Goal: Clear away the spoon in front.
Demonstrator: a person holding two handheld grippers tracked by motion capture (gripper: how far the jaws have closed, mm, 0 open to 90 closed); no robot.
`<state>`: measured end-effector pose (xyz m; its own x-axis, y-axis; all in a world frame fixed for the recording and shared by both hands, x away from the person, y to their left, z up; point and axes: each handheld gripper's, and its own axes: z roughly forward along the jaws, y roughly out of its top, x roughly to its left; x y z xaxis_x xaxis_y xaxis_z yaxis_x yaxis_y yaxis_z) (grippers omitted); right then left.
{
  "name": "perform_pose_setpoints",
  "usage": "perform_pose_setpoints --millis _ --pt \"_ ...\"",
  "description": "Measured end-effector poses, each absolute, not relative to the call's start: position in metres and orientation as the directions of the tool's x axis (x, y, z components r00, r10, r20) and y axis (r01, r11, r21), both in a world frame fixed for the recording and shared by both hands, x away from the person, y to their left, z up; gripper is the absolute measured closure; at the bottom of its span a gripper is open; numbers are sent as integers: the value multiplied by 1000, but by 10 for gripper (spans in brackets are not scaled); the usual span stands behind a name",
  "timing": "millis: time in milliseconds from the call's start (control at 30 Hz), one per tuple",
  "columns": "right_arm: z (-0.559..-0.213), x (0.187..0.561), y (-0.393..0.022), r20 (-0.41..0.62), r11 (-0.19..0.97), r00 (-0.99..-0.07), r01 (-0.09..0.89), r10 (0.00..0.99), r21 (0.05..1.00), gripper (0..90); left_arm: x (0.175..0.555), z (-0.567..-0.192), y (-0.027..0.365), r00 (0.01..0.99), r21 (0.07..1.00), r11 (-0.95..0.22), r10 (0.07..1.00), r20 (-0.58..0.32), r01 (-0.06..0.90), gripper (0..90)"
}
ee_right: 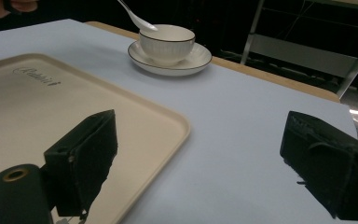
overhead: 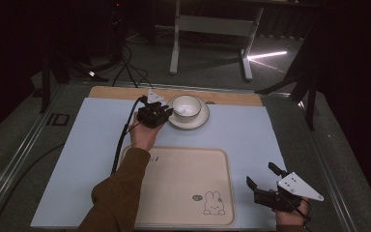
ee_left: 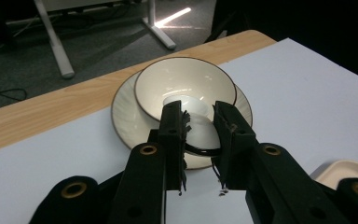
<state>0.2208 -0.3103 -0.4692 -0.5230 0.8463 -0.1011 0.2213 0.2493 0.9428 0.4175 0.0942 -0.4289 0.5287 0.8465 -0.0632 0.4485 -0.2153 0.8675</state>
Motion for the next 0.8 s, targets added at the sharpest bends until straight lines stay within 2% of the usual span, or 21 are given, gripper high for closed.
perform_pose_setpoints --millis 800 --pt "-469 220 -310 -104 252 -522 220 847 943 108 371 -421 137 485 873 -194 873 -55 448 743"
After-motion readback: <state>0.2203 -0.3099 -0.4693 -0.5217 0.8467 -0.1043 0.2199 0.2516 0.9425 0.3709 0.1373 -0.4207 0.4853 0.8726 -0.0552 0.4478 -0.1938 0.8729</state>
